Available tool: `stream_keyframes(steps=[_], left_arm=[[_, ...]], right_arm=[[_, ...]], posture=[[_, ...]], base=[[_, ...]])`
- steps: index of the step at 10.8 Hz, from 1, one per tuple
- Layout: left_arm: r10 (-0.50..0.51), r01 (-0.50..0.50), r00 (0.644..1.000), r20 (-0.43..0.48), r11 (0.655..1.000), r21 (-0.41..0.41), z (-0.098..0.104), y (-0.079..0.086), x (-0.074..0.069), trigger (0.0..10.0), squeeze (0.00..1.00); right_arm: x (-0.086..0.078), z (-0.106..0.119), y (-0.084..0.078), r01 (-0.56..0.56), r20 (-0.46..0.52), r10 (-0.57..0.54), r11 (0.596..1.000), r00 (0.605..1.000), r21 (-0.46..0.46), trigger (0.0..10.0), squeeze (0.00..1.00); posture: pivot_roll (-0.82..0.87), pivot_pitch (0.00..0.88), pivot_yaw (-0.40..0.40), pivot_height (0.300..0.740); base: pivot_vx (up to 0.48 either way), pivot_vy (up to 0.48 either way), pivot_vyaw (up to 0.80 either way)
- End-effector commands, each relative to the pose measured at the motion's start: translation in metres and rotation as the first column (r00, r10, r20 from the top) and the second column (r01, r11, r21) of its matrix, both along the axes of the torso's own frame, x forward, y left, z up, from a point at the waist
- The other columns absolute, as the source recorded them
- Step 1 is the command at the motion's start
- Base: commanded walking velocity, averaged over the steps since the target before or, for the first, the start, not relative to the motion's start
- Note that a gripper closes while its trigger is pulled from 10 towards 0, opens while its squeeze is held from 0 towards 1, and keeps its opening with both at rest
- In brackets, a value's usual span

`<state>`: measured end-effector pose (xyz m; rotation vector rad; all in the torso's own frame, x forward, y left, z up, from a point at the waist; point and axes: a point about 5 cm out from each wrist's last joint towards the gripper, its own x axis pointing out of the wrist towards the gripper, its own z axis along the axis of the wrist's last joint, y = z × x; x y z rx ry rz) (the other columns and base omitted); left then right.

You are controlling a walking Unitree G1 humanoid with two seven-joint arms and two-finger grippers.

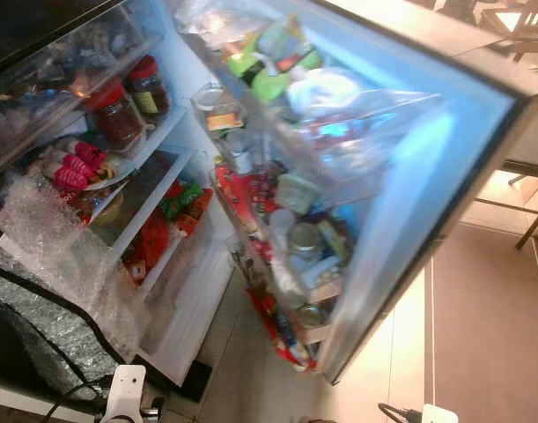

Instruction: Restocking fridge

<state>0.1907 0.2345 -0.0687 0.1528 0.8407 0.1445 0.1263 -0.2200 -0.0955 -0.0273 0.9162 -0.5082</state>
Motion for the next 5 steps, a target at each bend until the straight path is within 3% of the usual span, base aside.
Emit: stream_keyframes(steps=[1,4,5], left_arm=[[0.022,-0.021,0.999,-0.028,1.0,0.006,-0.003,0.004,-0.006,10.0,0.0],[0.024,-0.023,0.999,-0.03,1.0,0.008,-0.003,0.004,-0.006,10.0,0.0],[0.118,-0.114,0.991,-0.061,0.992,0.061,-0.003,0.024,-0.018,10.0,0.0]], right_arm=[[-0.006,-0.003,0.003,0.021,-0.024,-0.02,1.0,0.999,0.015,10.0,0.0],[-0.006,-0.003,0.003,0.021,-0.027,-0.021,1.0,0.999,0.012,10.0,0.0],[-0.006,0.005,-0.016,-0.02,0.072,0.021,1.0,0.997,-0.011,10.0,0.0]], posture=[[-0.28,0.1,0.068,0.74],[-0.28,0.1,0.068,0.74],[-0.26,0.089,0.064,0.74]], base=[[0.0,0.0,0.0],[0.0,0.0,0.0],[0.0,0.0,0.0]])
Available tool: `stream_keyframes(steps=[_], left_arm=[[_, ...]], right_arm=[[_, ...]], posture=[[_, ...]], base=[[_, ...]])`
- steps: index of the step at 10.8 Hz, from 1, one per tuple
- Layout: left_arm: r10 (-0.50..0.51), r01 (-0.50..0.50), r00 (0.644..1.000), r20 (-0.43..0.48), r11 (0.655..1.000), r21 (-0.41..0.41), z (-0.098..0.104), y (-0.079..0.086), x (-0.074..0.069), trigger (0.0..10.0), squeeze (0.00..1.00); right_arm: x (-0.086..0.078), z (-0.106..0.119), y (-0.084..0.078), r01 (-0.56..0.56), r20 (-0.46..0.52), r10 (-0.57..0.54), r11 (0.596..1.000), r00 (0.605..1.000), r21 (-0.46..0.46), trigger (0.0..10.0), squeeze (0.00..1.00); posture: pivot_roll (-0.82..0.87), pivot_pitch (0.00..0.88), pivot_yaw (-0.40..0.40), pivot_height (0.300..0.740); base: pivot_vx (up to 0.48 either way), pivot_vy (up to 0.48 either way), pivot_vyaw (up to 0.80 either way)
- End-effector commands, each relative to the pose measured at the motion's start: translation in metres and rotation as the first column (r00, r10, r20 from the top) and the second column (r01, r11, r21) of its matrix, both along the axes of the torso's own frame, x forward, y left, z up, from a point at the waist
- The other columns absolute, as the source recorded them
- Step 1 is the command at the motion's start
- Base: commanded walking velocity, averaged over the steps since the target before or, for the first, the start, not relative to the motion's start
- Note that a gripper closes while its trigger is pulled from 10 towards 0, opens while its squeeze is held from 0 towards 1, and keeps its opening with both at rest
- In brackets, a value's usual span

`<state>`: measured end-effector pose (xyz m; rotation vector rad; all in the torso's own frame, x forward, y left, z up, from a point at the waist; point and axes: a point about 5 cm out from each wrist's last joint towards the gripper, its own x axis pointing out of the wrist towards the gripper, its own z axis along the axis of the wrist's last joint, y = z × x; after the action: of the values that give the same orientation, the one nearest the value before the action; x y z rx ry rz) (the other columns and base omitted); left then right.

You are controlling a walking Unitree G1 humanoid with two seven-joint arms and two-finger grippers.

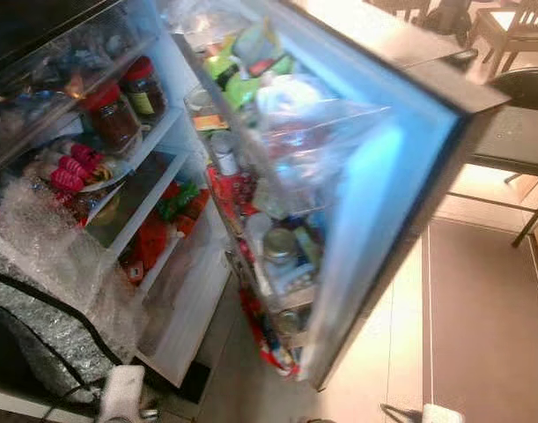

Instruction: Restocking fridge

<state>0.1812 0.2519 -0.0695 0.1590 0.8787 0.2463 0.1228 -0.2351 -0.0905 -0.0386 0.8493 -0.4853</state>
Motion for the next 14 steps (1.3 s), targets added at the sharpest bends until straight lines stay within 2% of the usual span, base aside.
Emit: stream_keyframes(steps=[1,2,3,5,6,7,9,10,12,13,14], left_arm=[[0.094,-0.092,0.993,-0.067,0.995,0.024,-0.005,0.016,-0.019,10.0,0.0],[0.081,-0.083,0.989,-0.124,0.997,-0.011,-0.01,0.016,-0.029,10.0,0.0],[-0.004,0.004,0.978,-0.209,1.0,-0.001,-0.015,0.015,-0.042,10.0,0.0],[0.106,-0.087,0.959,-0.263,0.993,0.085,-0.016,0.031,-0.059,10.0,0.0],[0.13,-0.102,0.949,-0.286,0.989,0.111,-0.016,0.035,-0.065,10.0,0.0],[0.124,-0.098,0.95,-0.287,0.99,0.103,-0.017,0.034,-0.064,10.0,0.0],[0.116,-0.092,0.952,-0.282,0.991,0.099,-0.017,0.031,-0.061,10.0,0.0],[0.112,-0.088,0.954,-0.28,0.991,0.097,-0.017,0.03,-0.059,10.0,0.0],[0.099,-0.074,0.955,-0.28,0.993,0.097,-0.016,0.029,-0.058,10.0,0.0],[0.095,-0.07,0.955,-0.28,0.993,0.097,-0.017,0.028,-0.058,10.0,0.0],[0.092,-0.067,0.955,-0.281,0.993,0.096,-0.017,0.028,-0.058,10.0,0.0]], right_arm=[[0.0,0.001,-0.002,-0.003,0.017,0.003,1.0,1.0,0.007,10.0,0.0],[0.001,0.001,-0.001,-0.011,0.015,0.011,1.0,1.0,0.01,10.0,0.0],[0.003,0.001,-0.001,-0.019,0.013,0.019,1.0,1.0,0.013,10.0,0.0],[0.007,0.004,-0.004,-0.018,0.047,0.018,1.0,0.999,0.009,10.0,0.0],[0.012,0.009,-0.007,-0.028,0.1,0.029,0.999,0.995,-0.015,10.0,0.0],[0.023,0.02,-0.01,-0.029,0.217,0.038,0.999,0.975,-0.045,10.0,0.0],[0.04,0.05,-0.023,-0.026,0.419,0.097,0.985,0.903,-0.173,10.0,0.0],[0.047,0.067,-0.03,0.012,0.504,0.104,0.975,0.857,-0.222,10.0,0.0],[0.068,0.113,-0.033,0.024,0.672,0.184,0.958,0.718,-0.287,10.0,0.0],[0.077,0.134,-0.034,-0.001,0.704,0.241,0.946,0.668,-0.324,10.0,0.0],[0.086,0.16,-0.039,-0.069,0.733,0.313,0.937,0.604,-0.343,10.0,0.0]], posture=[[-0.26,0.083,0.064,0.74],[-0.25,0.074,0.062,0.74],[-0.25,0.068,0.063,0.74],[-0.25,0.06,0.067,0.74],[-0.25,0.058,0.067,0.74],[-0.25,0.059,0.069,0.74],[-0.26,0.071,0.072,0.74],[-0.27,0.077,0.078,0.74],[-0.28,0.087,0.081,0.74],[-0.28,0.091,0.078,0.74],[-0.28,0.097,0.074,0.74]], base=[[0.0,0.0,0.0],[0.0,0.0,0.0],[0.0,0.0,0.0],[0.0,0.0,0.0],[0.0,0.0,0.0],[0.0,0.0,0.0],[0.0,0.0,0.0],[0.0,0.0,0.0],[0.0,0.0,0.0],[0.0,0.0,0.0],[0.0,0.0,0.0]])
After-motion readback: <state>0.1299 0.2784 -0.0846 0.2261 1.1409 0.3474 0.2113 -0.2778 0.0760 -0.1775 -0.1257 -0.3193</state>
